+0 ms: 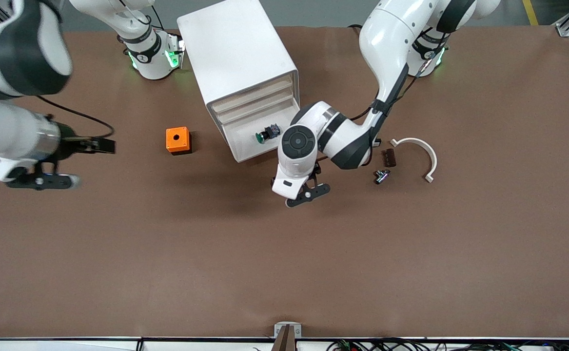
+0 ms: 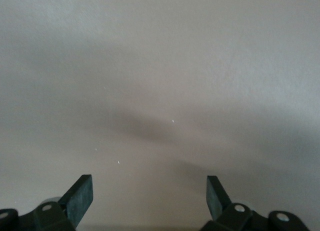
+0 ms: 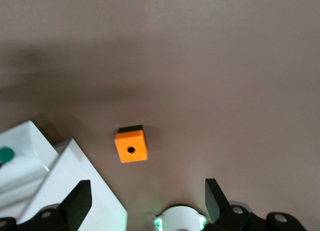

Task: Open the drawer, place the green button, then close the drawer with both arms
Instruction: 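Push the drawer into the cabinet with the left gripper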

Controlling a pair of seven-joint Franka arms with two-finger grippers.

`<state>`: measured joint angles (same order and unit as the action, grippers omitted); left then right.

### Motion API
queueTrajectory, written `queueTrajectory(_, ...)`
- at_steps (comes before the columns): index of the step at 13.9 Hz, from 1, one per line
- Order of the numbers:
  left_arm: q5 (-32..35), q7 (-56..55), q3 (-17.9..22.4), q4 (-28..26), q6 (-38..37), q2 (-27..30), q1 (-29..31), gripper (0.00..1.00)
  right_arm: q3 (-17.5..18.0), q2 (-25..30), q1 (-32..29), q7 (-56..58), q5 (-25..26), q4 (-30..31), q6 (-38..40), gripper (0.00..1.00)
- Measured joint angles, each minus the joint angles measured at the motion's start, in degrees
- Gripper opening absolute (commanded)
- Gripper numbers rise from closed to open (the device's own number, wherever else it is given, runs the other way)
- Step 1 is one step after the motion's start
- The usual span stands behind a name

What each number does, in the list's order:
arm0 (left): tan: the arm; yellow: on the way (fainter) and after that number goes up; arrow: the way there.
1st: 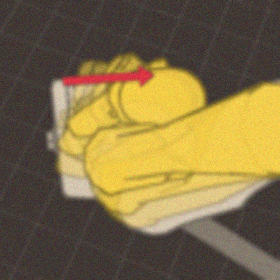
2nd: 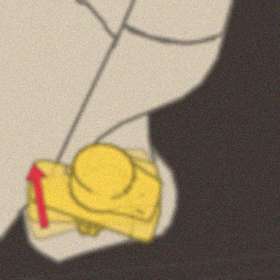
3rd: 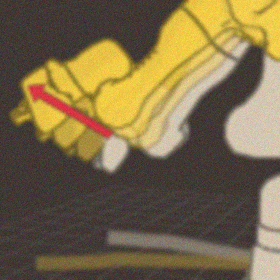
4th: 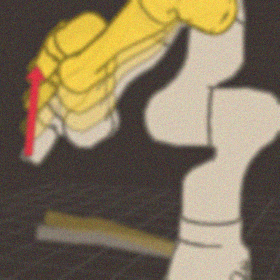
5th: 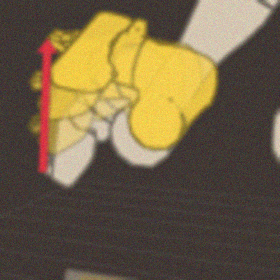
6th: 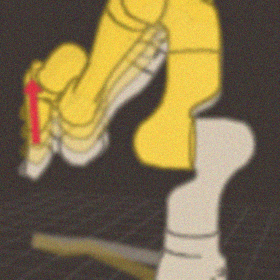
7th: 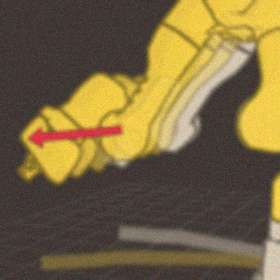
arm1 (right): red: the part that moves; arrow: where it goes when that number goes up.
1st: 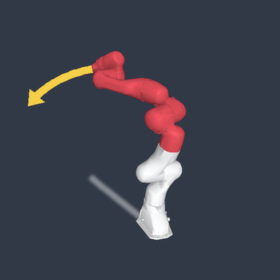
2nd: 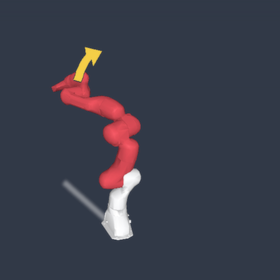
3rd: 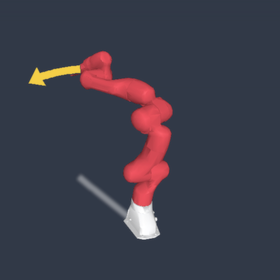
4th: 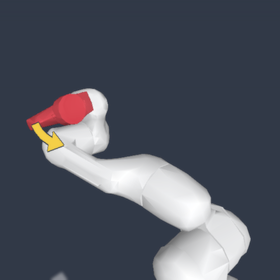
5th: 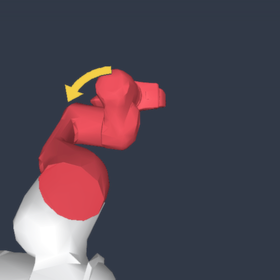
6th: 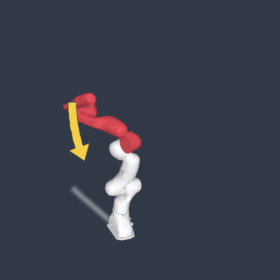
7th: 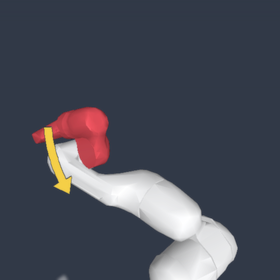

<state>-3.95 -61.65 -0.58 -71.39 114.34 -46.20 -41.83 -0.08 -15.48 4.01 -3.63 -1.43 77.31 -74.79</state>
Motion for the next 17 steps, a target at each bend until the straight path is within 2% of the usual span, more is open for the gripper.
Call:
queueTrajectory(3, 0.0, 0.0, -0.2, -0.2, 0.0, -0.9, -2.1, 1.00, 0.1, 0.4, -6.8, 7.2, 0.0, -0.7, 1.4, 1.00)
queueTrajectory(5, -0.8, -0.1, -0.3, -0.2, 0.0, -1.1, -3.9, 1.00, 0.1, 0.4, -8.6, 7.9, 0.5, -1.1, 1.1, 1.00)
queueTrajectory(8, -3.9, -0.1, -0.5, -0.2, 0.0, -1.2, -5.1, 1.00, 0.8, 0.4, -8.6, 7.9, 2.8, -1.9, -0.6, 1.00)
queueTrajectory(17, -4.2, -0.1, -0.6, -0.8, 0.0, -2.0, -6.6, 1.00, 1.5, 0.3, -8.4, 7.9, 2.9, -2.0, -3.4, 1.00)
